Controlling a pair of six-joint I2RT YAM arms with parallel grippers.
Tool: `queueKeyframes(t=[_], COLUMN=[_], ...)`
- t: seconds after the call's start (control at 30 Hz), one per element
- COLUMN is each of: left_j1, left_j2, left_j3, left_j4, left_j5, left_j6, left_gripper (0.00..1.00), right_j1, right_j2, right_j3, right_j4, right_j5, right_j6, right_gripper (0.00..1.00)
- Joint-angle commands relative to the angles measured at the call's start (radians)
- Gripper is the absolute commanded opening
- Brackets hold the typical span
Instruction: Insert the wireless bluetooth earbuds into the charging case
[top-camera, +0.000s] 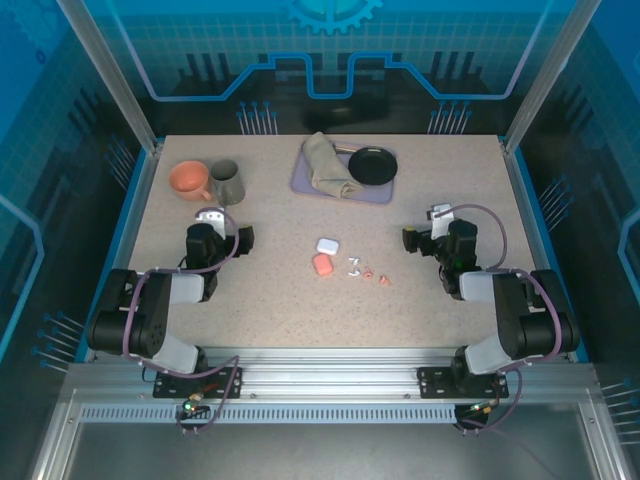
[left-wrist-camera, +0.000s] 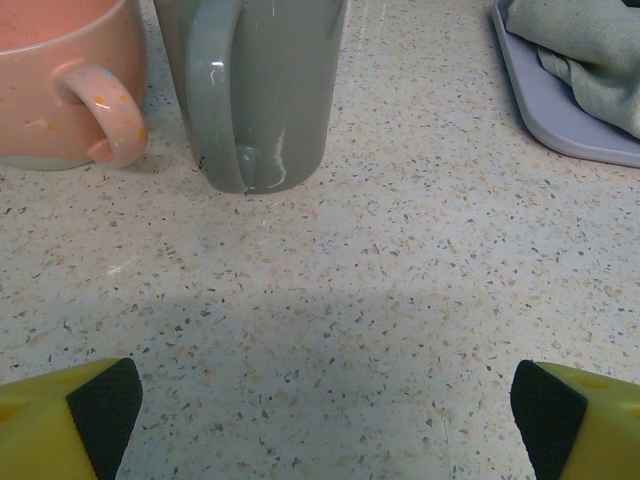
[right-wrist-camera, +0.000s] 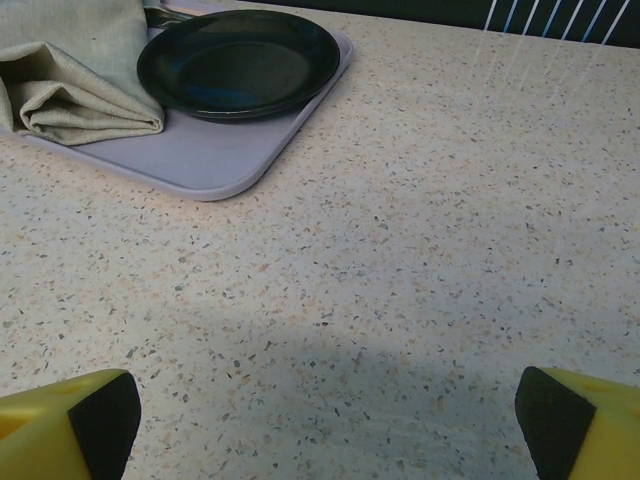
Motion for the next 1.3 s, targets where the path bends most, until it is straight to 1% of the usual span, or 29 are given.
queueKeyframes(t=[0.0, 0.17, 0.23, 0.33, 0.37, 0.43, 0.53, 0.6, 0.73, 0.8, 0.87, 0.93, 0.97, 1.07, 1.13, 1.2, 1.27], left_j1=[0.014, 0.014, 0.012, 0.012, 0.01, 0.006, -0.037, -0.074, -0.136, -0.148, -0.149, -0.149, -0.148, -0.148, -0.145, -0.141, -0.138], left_j2=[-0.04, -0.222, -0.28, -0.314, -0.314, -0.313, -0.314, -0.308, -0.289, -0.284, -0.287, -0.293, -0.295, -0.315, -0.338, -0.369, -0.407], left_j3=[0.045, 0.114, 0.163, 0.26, 0.297, 0.35, 0.392, 0.428, 0.487, 0.502, 0.501, 0.502, 0.504, 0.502, 0.502, 0.507, 0.506], left_j4=[-0.044, -0.333, -0.46, -0.694, -0.777, -0.895, -1.007, -1.091, -1.209, -1.248, -1.269, -1.293, -1.302, -1.314, -1.327, -1.363, -1.395], left_j5=[0.023, -0.014, -0.02, -0.043, -0.033, 0.031, 0.105, 0.16, 0.207, 0.237, 0.252, 0.257, 0.261, 0.262, 0.244, 0.187, 0.132], left_j6=[0.02, 0.0, -0.04, -0.161, -0.206, -0.26, -0.306, -0.319, -0.368, -0.422, -0.489, -0.536, -0.554, -0.581, -0.592, -0.612, -0.617], left_gripper=[0.99, 0.99, 0.99, 0.99, 0.99, 0.99, 0.99, 0.99, 0.99, 0.99, 0.99, 0.99, 0.99, 0.99, 0.99, 0.99, 0.99], right_j1=[-0.018, -0.043, -0.051, -0.051, -0.051, -0.05, -0.047, -0.034, 0.012, 0.063, 0.125, 0.202, 0.247, 0.38, 0.444, 0.509, 0.575], right_j2=[0.008, -0.086, -0.152, -0.257, -0.291, -0.346, -0.417, -0.468, -0.552, -0.581, -0.591, -0.58, -0.567, -0.492, -0.416, -0.325, -0.241], right_j3=[0.023, 0.036, 0.044, 0.092, 0.115, 0.169, 0.247, 0.288, 0.316, 0.321, 0.335, 0.361, 0.374, 0.415, 0.451, 0.506, 0.551], right_j4=[0.024, -0.083, -0.153, -0.325, -0.391, -0.551, -0.743, -0.858, -0.994, -1.023, -1.056, -1.099, -1.12, -1.166, -1.188, -1.21, -1.227], right_j5=[-0.002, 0.057, 0.072, 0.06, 0.049, 0.017, -0.11, -0.17, -0.24, -0.26, -0.248, -0.199, -0.155, -0.049, -0.017, 0.017, 0.087], right_j6=[0.017, 0.073, 0.091, 0.121, 0.137, 0.191, 0.273, 0.345, 0.428, 0.435, 0.422, 0.394, 0.38, 0.365, 0.386, 0.406, 0.414], right_gripper=[1.0, 1.0, 1.0, 1.0, 1.0, 1.0, 1.0, 1.0, 1.0, 1.0, 1.0, 1.0, 1.0, 0.98, 0.95, 0.91, 0.88])
